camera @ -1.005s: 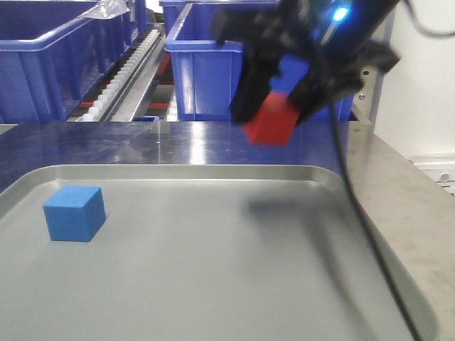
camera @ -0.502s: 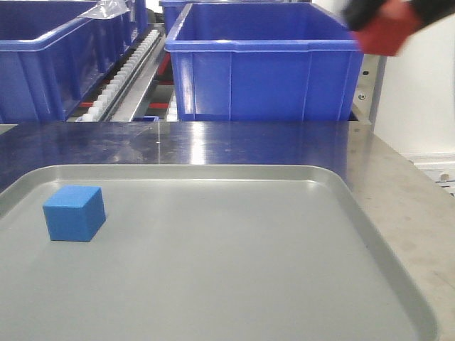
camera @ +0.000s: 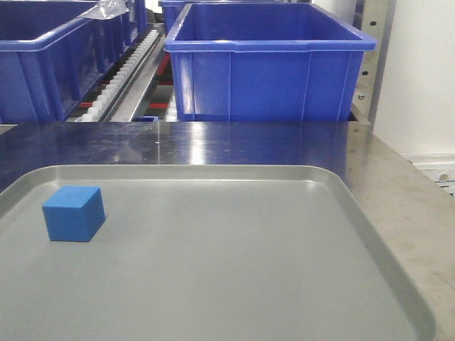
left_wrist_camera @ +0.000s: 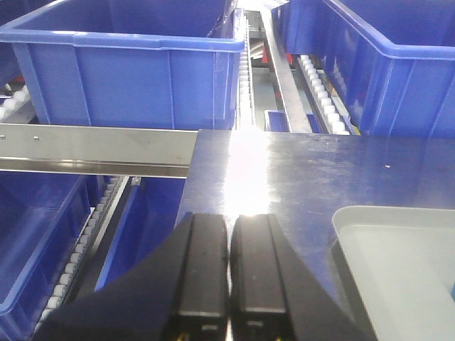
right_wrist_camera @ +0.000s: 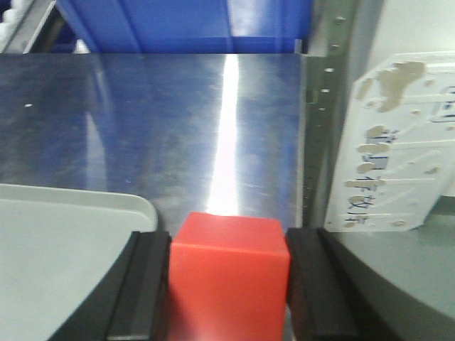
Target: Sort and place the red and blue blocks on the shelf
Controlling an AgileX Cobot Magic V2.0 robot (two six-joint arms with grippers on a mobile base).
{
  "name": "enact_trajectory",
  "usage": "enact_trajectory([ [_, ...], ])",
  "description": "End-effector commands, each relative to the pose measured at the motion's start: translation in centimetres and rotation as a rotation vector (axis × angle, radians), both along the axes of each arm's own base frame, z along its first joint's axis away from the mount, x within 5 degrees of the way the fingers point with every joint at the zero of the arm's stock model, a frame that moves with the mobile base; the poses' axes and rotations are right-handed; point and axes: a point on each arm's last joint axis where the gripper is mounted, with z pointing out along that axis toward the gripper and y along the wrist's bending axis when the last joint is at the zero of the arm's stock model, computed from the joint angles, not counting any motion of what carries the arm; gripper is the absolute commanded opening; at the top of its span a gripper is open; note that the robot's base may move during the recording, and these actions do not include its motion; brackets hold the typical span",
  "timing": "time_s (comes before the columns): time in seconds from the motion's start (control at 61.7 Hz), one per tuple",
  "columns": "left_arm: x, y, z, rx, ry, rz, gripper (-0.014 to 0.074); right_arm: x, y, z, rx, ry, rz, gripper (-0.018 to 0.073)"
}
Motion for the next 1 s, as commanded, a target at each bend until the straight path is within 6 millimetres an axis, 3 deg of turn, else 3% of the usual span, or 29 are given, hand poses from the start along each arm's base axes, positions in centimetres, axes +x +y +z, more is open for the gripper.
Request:
enact_trajectory([
  [0.0,0.0,-0.2,-0.6,-0.005,-0.061,-0.022,0.0123,-0.6,-0.6,1.3,0.012,-0.140,-0.022,0.0049],
  [0.243,0.0,-0.2,-0.6,-0.005,-0.061,-0.022,0.0123,-2.7,-1.3,-0.7,0.014,-0.153,-0.041,0.0049],
  [0.535,0.0,-0.2,-0.6,-0.005,-0.061,-0.022,0.0123,-3.6,-1.4,-2.7,0.015,-0.158,-0.039,0.0049],
  [0.989,0.0,-0.2,-0.6,-0.005,-0.061,-0.022,0.0123,-3.6,-1.4,-2.8,0.016,-0.166,-0.039,0.0049],
])
